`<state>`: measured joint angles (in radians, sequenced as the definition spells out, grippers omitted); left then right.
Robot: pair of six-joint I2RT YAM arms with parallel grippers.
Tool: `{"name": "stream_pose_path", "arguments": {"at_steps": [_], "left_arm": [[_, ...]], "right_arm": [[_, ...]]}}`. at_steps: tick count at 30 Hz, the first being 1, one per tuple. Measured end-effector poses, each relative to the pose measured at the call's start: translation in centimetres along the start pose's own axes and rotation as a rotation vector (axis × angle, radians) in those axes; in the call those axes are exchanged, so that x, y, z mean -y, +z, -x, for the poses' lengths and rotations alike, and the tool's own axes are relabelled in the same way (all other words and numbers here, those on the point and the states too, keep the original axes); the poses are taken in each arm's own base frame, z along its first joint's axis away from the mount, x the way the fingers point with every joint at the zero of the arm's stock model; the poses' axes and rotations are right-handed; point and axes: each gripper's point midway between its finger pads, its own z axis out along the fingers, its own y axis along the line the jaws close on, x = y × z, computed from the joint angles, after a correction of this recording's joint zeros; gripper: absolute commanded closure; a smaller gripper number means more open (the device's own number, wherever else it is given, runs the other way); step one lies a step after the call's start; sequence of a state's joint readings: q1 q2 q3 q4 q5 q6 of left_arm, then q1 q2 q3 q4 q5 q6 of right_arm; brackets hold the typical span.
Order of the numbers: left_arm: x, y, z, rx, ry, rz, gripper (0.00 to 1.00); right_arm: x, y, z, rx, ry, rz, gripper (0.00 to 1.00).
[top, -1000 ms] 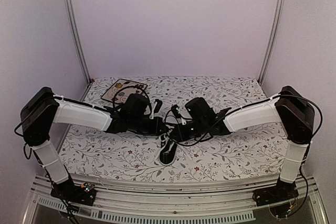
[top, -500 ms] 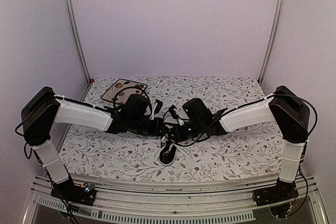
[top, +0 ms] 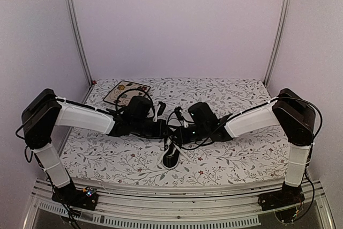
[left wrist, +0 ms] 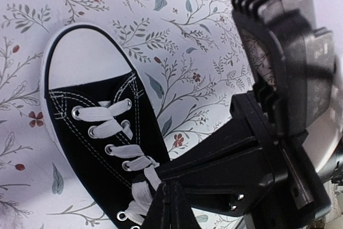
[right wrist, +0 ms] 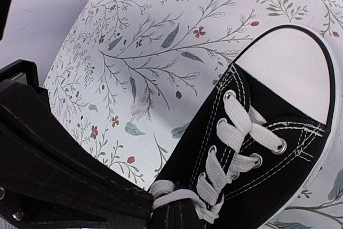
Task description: Tie the shoes
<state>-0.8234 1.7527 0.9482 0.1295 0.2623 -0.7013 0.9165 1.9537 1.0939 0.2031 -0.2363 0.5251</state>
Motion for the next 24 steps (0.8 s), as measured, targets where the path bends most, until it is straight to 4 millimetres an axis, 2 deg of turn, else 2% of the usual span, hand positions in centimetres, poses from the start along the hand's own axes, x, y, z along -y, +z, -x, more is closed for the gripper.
{"name": "stream_pose_path", "arguments": {"at_steps": [7,12,17,20,24], "left_arm": [[-0.3,0.4,-0.5,-0.011,-0.017,-0.008,0.99],[-0.4,0.3,-0.5,-0.009,-0.015,-0.003,0.79],[-0.5,-0.8,0.6,0.030,0.002,0.023,0.68],[-0.2,-1.9,1.8,0.071,0.016,0.031,0.66],[-1.1,-2.5,2.5,0.090,0.004,0.050,0.73]], "right_arm": [[0.5,0.6,-0.5,0.004,0.024,0.002,0.98],[0.5,0.6,-0.5,0.020,0.030,0.011,0.98],[0.5,0.6,-0.5,0.028,0.029,0.017,0.98],[0.5,0.6,-0.4,0.032,0.028,0.019,0.98],[0.5,0.6,-0.5,0.033,0.027,0.020,0.98]]}}
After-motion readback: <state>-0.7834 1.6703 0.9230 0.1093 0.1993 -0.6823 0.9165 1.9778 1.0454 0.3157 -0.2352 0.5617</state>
